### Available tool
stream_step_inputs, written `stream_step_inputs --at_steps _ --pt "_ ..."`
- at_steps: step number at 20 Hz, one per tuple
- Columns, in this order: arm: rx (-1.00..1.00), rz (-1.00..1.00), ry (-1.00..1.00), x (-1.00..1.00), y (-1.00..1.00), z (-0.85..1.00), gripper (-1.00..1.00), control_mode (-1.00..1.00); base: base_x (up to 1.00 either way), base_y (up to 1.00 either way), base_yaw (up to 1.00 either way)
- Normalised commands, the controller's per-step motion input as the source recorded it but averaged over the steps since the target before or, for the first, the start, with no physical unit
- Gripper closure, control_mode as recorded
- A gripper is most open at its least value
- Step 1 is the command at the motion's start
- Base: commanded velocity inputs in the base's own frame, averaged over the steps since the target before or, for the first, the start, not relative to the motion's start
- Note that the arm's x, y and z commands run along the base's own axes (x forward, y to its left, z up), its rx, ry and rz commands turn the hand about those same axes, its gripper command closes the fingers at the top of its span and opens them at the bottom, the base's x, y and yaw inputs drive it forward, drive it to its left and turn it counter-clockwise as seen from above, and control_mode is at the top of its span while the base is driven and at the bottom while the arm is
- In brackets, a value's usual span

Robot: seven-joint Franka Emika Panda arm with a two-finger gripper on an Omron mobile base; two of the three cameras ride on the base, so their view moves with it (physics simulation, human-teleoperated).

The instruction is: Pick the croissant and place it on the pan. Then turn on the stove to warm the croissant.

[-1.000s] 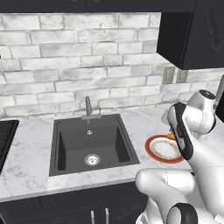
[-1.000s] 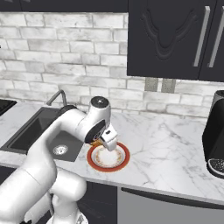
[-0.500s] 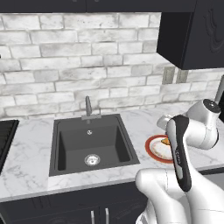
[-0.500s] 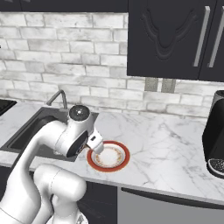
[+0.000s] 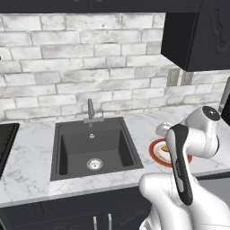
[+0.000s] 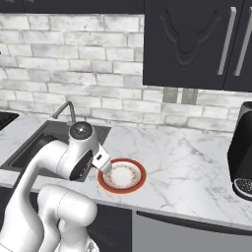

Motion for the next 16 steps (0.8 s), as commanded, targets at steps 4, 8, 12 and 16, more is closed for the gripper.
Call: stream_step_inputs --at_steps 4,8,12,16 --pt "0.00 0.01 0.00 0.00 0.00 0.00 1.00 1.00 0.00 0.00 0.00" --pt "0.00 0.00 0.00 0.00 0.00 0.00 1.00 1.00 0.00 0.00 0.00" --pt "0.00 0.00 0.00 0.00 0.00 0.00 1.00 1.00 -0.12 0.00 0.02" --pt "0.00 0.00 0.00 0.00 0.00 0.00 1.00 1.00 -0.46 0.00 0.08"
